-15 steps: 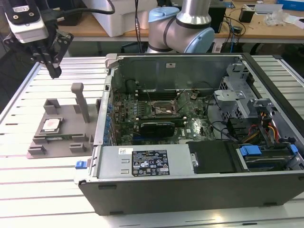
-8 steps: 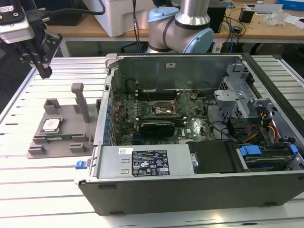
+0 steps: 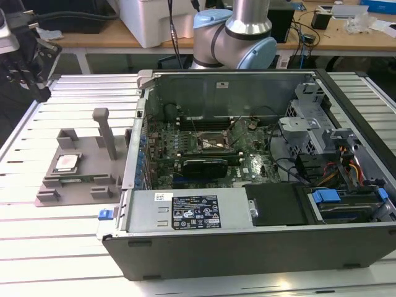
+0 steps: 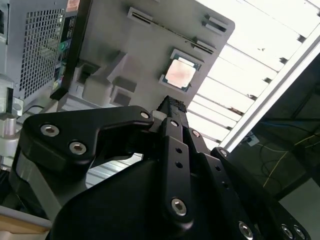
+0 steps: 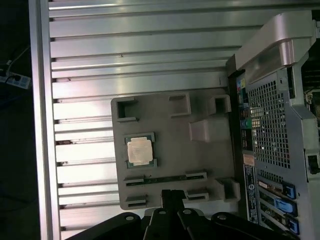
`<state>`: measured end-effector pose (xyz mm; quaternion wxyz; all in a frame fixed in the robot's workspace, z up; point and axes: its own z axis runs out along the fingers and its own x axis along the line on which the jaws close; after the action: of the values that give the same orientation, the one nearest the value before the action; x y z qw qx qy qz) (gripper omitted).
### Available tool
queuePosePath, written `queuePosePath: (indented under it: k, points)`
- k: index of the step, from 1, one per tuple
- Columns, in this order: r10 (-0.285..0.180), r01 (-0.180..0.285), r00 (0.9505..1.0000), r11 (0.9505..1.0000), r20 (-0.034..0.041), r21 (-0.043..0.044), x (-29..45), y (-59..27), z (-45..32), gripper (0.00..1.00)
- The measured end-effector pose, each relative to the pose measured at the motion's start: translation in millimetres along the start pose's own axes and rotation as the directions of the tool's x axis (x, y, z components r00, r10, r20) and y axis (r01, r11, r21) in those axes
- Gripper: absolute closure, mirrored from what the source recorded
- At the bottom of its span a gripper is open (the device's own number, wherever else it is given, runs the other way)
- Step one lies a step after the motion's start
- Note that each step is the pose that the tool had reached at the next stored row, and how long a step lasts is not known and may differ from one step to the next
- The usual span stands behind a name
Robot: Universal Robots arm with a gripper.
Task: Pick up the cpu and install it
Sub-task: 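Reach for the cpu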
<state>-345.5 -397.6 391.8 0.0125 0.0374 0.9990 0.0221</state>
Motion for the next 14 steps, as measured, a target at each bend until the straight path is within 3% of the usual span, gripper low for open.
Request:
queuePosePath:
  k: [3,7,14]
  points:
    - [0.000,0.000,1.0000,1.0000,0.0000,0.0000,16.0,-1.1,-0.3,0.89]
    - [0.000,0.000,1.0000,1.0000,0.0000,0.0000,25.7,-1.9,-0.5,0.89]
    - [0.000,0.000,1.0000,1.0000,-0.0001,0.0001,28.8,-2.1,-0.7,0.89]
